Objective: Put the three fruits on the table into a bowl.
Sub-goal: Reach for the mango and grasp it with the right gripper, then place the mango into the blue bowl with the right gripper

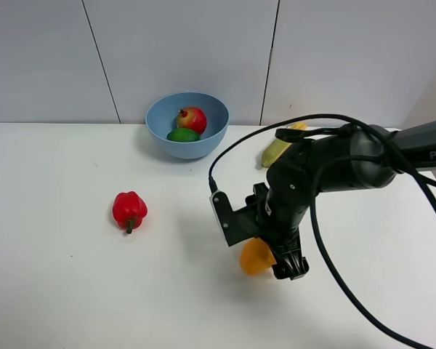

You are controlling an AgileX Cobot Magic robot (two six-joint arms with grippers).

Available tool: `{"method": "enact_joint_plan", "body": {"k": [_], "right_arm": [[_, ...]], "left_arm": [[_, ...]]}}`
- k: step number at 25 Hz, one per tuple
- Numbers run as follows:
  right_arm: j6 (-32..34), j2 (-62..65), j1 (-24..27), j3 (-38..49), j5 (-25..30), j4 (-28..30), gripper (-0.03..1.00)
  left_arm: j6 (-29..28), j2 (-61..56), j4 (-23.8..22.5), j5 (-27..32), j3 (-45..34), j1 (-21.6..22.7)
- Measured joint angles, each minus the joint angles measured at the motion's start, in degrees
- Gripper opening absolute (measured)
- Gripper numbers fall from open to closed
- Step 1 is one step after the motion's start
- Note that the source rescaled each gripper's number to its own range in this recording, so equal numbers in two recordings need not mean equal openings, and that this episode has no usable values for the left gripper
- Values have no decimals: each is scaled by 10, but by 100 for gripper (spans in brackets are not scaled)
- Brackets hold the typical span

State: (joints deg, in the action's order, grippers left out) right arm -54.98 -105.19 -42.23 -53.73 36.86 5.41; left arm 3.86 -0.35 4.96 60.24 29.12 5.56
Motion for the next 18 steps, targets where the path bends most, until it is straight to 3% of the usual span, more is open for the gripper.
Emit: {"method": "enact_joint_plan", "body": {"k": [8, 9, 11, 13, 18], "right_arm": [[0, -21, 0, 0, -11, 0, 97], [-1, -22, 0, 0, -12, 0, 90], [-1, -23, 0, 0, -13, 3, 54], [-2, -23, 0, 0, -12, 5, 3], [-3, -23, 0, 0, 8, 9, 5]], "left_arm": [[0, 0, 0, 0, 0, 0], [0, 0, 0, 0, 0, 0], [0, 0, 0, 0, 0, 0], [0, 0, 0, 0, 0, 0], [0, 0, 0, 0, 0, 0]]}}
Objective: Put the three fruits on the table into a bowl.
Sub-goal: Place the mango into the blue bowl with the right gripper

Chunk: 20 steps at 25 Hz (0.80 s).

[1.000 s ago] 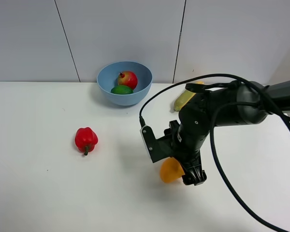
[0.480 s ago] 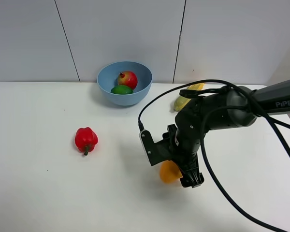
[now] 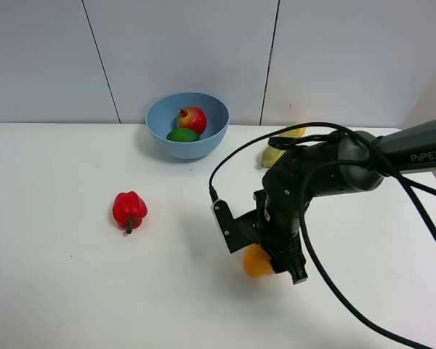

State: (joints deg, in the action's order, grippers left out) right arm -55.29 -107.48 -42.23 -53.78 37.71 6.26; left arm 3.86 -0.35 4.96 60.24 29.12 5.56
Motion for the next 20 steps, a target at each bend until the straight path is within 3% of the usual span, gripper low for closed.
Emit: {"method": "enact_joint_plan", "body": {"k": [4, 9, 10, 13, 20], "right_arm": [[66, 29, 0, -35, 52, -18, 5], [299, 90, 5, -148, 68, -78, 5], [299, 90, 5, -148, 68, -78, 5], [423, 94, 19, -223, 25, -68, 5], [600, 6, 65, -325, -181, -39, 5]], "left_arm": [[0, 0, 0, 0, 0, 0], [0, 0, 0, 0, 0, 0], [0, 0, 0, 0, 0, 0], [0, 0, 0, 0, 0, 0], [0, 0, 0, 0, 0, 0]]}}
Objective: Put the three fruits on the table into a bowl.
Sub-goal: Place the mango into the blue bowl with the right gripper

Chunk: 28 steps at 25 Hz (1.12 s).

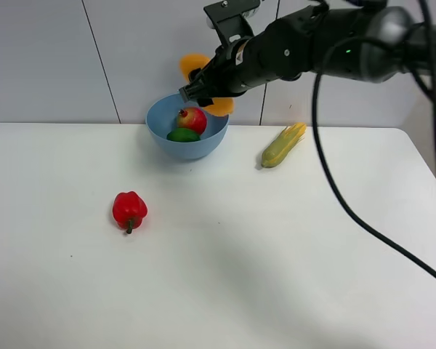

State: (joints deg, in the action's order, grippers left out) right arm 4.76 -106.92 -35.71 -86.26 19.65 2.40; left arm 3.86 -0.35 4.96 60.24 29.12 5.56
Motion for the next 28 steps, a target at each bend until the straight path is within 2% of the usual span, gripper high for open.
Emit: {"method": "enact_joint_plan", "body": {"k": [3, 7, 12, 14, 18, 19, 21, 22, 23, 25, 28], "right_arm": [[14, -78, 2, -52, -39, 5, 5], [14, -202, 2, -161, -45, 9, 5], [14, -255, 2, -246, -9, 9, 5], [14, -257, 2, -257, 18, 12, 5], [15, -258, 2, -259, 35, 47, 6], [15, -258, 2, -259, 35, 51, 19], [16, -258, 2, -259, 28, 52, 68], [16, -258, 2, -260, 28, 51, 79], [17, -258, 2, -261, 28, 51, 88], [17, -258, 2, -261, 29, 50, 96], [17, -245, 2, -261, 68, 50, 99]], "left_arm": [[0, 0, 0, 0, 0, 0], [0, 0, 0, 0, 0, 0], [0, 0, 0, 0, 0, 0], [0, 0, 0, 0, 0, 0], [0, 0, 0, 0, 0, 0], [0, 0, 0, 0, 0, 0], [0, 0, 0, 0, 0, 0], [0, 0, 0, 0, 0, 0], [0, 0, 0, 0, 0, 0], [0, 0, 0, 0, 0, 0], [0, 0, 1, 0, 0, 0]]}}
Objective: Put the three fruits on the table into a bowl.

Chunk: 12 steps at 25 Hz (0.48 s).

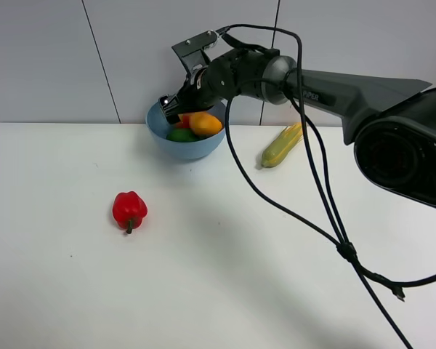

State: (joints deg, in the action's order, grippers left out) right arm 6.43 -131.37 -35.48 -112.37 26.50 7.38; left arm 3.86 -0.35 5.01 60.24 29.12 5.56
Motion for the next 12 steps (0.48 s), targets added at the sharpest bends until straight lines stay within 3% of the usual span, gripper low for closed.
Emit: {"method": "enact_joint_plan", "body": {"k": [4, 8, 9, 12], "right_arm": [[0, 62, -6, 0, 133, -1, 100], [-2, 140, -12, -2, 304, -10, 100], [-2, 140, -12, -2, 304, -10, 100], [-3, 179, -13, -3, 413, -12, 100]], "left_arm": [[0, 0, 0, 0, 0, 0], [0, 0, 0, 0, 0, 0], [0, 0, 0, 0, 0, 0], [0, 0, 0, 0, 0, 0]]}}
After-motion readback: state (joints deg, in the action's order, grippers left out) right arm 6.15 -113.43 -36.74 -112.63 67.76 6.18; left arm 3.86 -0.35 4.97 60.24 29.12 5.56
